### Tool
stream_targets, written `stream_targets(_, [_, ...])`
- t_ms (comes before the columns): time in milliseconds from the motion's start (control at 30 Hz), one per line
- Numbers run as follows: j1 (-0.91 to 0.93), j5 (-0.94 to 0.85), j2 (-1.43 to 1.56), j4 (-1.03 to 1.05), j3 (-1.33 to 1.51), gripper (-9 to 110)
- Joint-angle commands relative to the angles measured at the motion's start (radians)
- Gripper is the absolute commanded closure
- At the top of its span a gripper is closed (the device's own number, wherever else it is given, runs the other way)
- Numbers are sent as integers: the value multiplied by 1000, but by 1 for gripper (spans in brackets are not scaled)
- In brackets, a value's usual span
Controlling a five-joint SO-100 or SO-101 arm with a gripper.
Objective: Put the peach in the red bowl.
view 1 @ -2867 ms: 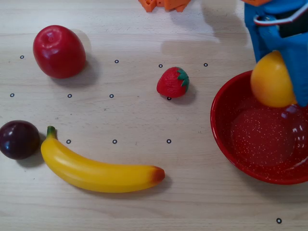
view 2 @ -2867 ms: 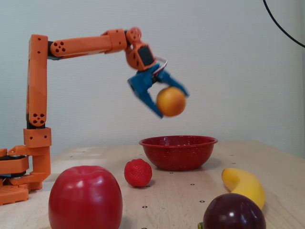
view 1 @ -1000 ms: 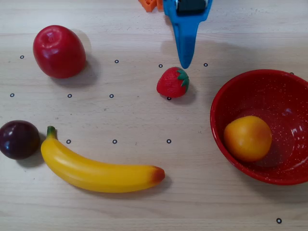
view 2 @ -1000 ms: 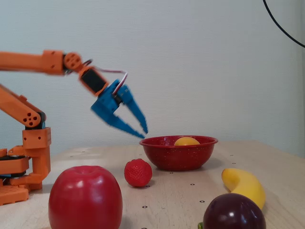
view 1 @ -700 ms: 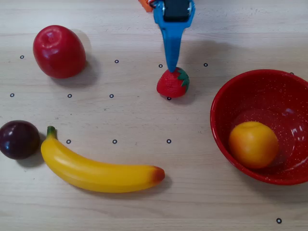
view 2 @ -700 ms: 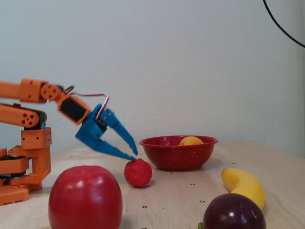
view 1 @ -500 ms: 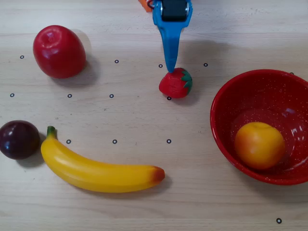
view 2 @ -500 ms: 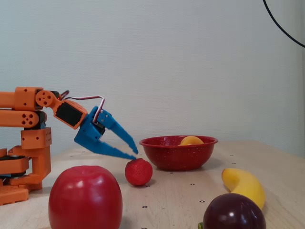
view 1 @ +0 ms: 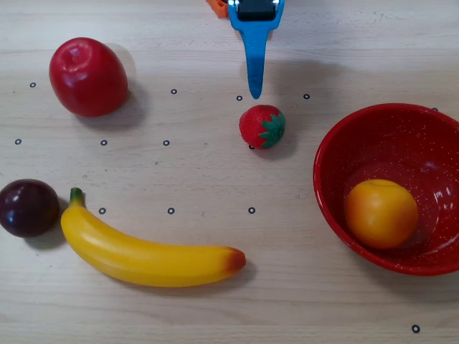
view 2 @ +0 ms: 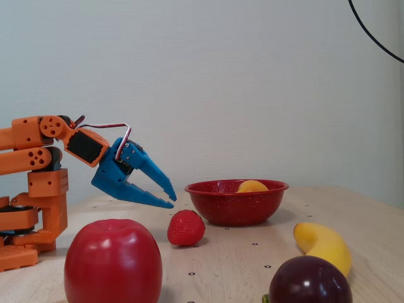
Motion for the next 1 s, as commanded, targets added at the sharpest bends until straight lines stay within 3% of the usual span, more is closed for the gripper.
stream_targets(0, [-49,-48,26,31,8,101])
stream_targets(133, [-66,-64,26,106,9,101])
stream_targets(967, [-63,-80,26,114,9,101])
